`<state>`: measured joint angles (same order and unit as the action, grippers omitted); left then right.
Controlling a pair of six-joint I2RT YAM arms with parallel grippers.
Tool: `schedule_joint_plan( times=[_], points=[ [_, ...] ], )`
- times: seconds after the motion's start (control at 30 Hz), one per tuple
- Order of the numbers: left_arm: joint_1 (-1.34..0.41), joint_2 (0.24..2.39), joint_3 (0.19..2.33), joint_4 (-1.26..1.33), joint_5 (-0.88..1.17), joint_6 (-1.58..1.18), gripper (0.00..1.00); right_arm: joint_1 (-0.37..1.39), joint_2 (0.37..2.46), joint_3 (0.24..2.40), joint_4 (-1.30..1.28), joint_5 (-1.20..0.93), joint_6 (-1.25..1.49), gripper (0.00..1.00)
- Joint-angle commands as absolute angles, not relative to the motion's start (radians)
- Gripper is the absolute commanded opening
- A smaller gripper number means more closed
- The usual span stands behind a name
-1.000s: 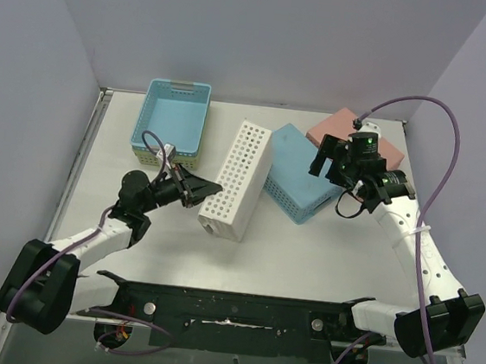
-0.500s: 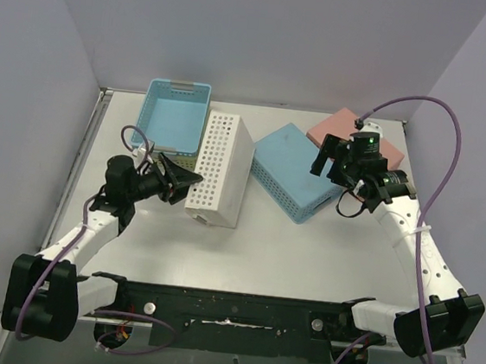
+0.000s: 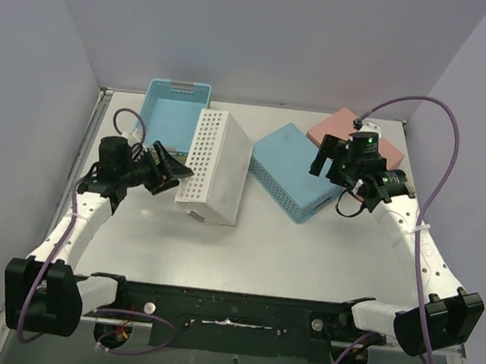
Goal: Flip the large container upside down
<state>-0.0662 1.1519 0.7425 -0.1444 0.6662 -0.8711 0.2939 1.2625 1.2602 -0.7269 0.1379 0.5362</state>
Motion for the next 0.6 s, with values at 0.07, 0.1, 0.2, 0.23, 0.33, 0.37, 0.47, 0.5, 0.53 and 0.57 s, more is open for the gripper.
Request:
schedule_joint_plan(
  times=[0.07, 0.1, 0.2, 0.23, 0.33, 0.37, 0.47, 0.5, 0.53, 0.57],
  points=[
    [-0.016, 1.173, 0.865, -0.499, 0.424, -0.593, 0.69, 0.288, 1.252, 1.283, -0.673, 0.129, 0.534, 1.0],
    [-0.007, 1.173, 0.877, -0.518, 0.408, -0.577, 0.7, 0.288, 1.25, 1.283, -0.672, 0.128, 0.533, 1.0],
    [0.017, 1.17, 0.907, -0.554, 0.379, -0.546, 0.72, 0.288, 1.249, 1.282, -0.672, 0.126, 0.529, 1.0],
    [0.023, 1.17, 0.927, -0.568, 0.366, -0.535, 0.73, 0.288, 1.249, 1.281, -0.671, 0.124, 0.529, 1.0],
    [0.042, 1.172, 0.985, -0.615, 0.326, -0.497, 0.73, 0.287, 1.246, 1.277, -0.671, 0.123, 0.528, 1.0],
    [0.049, 1.173, 1.011, -0.627, 0.315, -0.487, 0.73, 0.287, 1.243, 1.276, -0.669, 0.124, 0.528, 1.0],
    [0.056, 1.188, 1.097, -0.641, 0.27, -0.474, 0.74, 0.287, 1.241, 1.272, -0.667, 0.124, 0.524, 1.0],
    [0.057, 1.193, 1.121, -0.631, 0.268, -0.479, 0.74, 0.286, 1.24, 1.272, -0.667, 0.124, 0.524, 1.0],
    [0.057, 1.198, 1.142, -0.613, 0.271, -0.487, 0.74, 0.286, 1.241, 1.271, -0.666, 0.123, 0.523, 1.0],
    [0.057, 1.203, 1.159, -0.593, 0.279, -0.495, 0.74, 0.286, 1.24, 1.269, -0.666, 0.121, 0.523, 1.0]
  ],
)
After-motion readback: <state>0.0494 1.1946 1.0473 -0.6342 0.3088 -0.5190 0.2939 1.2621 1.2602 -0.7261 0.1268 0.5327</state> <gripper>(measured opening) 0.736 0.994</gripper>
